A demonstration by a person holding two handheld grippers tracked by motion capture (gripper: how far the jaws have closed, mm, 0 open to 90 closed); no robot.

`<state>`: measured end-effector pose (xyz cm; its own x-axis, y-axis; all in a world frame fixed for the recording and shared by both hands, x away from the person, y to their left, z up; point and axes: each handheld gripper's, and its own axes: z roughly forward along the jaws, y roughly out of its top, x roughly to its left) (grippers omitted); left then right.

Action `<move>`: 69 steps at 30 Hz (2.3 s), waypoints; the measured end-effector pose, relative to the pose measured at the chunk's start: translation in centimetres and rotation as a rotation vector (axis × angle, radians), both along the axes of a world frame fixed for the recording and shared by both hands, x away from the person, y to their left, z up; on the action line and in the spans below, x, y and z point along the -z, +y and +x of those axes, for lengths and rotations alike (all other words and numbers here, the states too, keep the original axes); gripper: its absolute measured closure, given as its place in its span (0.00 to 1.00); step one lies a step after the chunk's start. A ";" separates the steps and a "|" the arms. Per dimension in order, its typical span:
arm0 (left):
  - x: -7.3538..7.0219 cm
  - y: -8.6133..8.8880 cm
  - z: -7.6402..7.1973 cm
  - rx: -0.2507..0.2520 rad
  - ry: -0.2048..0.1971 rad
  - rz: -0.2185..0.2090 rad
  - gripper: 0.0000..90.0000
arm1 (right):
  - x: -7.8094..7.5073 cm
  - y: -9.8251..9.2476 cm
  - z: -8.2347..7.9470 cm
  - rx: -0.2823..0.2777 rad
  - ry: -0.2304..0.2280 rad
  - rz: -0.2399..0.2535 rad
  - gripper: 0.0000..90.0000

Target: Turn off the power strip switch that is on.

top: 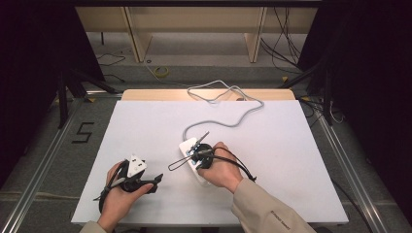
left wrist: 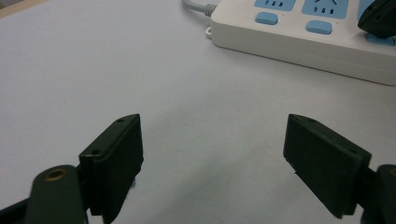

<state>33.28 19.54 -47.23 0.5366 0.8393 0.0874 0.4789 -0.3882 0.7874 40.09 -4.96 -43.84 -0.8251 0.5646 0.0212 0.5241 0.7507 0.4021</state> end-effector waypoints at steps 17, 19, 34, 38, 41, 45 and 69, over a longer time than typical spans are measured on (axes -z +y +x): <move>0.0 0.0 0.0 0.004 0.001 0.007 0.22 | 0.0 -0.1 0.1 0.004 0.007 0.011 1.00; 0.0 0.0 0.0 0.004 0.001 0.007 0.22 | -0.2 -0.2 0.0 0.003 0.000 0.015 1.00; 0.0 0.0 0.0 0.004 0.003 0.008 0.22 | -1.3 -1.7 -0.2 0.001 -0.064 0.070 1.00; 0.0 0.0 0.0 0.004 0.004 0.008 0.22 | -1.4 -2.4 -0.2 0.004 -0.068 0.076 1.00; 0.1 0.0 0.0 0.003 0.006 0.009 0.22 | -1.5 -3.0 -0.2 0.004 -0.075 0.083 1.00; 0.1 -0.1 0.0 0.002 0.007 0.007 0.22 | -1.7 -3.7 -0.4 0.006 -0.086 0.088 1.00; 0.2 -0.1 0.0 0.006 0.023 0.010 0.22 | -1.6 -10.9 -0.6 0.105 -0.187 0.170 0.80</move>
